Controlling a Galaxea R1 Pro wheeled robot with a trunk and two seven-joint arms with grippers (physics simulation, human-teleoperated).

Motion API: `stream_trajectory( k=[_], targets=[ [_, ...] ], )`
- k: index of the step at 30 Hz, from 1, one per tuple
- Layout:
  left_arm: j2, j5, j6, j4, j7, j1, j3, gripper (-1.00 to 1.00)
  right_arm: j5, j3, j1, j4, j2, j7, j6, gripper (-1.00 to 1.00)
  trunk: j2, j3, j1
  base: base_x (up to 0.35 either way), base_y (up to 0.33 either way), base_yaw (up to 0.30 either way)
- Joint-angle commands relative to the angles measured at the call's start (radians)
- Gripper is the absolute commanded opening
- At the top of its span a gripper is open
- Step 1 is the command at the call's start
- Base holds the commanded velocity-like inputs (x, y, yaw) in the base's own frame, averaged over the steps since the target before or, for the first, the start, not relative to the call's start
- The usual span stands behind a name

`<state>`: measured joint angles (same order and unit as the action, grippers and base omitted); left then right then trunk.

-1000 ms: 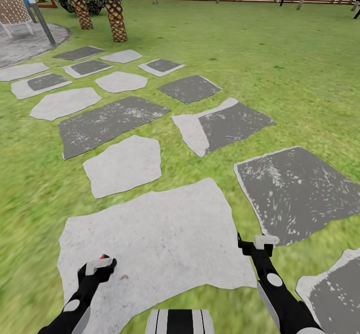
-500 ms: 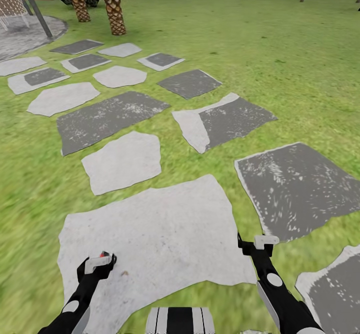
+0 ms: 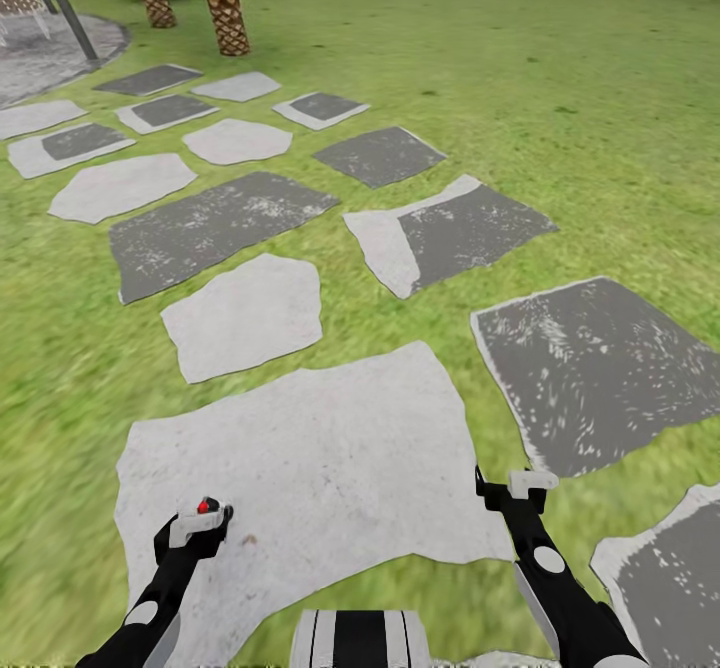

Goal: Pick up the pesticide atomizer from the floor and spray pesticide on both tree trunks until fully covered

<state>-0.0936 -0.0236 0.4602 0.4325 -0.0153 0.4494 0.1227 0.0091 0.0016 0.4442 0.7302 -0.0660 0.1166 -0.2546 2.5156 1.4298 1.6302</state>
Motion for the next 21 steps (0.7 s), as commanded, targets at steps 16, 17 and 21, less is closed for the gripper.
stream_trajectory(
  k=[16, 17, 21],
  targets=[
    [0.000, -0.001, 0.000, 0.000, 0.000, 0.000, 0.000, 1.00, 0.000, 0.000, 0.000, 0.002, 0.000, 0.000, 0.000, 1.00, 0.001, 0.035, 0.003, 0.000, 0.000, 0.000],
    [0.000, -0.001, 0.000, 0.000, 0.000, 0.000, 0.000, 1.00, 0.000, 0.000, 0.000, 0.002, 0.000, 0.000, 0.000, 1.00, 0.001, 0.036, 0.003, 0.000, 0.000, 0.000],
    [0.000, -0.001, 0.000, 0.000, 0.000, 0.000, 0.000, 1.00, 0.000, 0.000, 0.000, 0.001, 0.000, 0.000, 0.000, 1.00, 0.001, 0.038, 0.003, 0.000, 0.000, 0.000]
  ],
)
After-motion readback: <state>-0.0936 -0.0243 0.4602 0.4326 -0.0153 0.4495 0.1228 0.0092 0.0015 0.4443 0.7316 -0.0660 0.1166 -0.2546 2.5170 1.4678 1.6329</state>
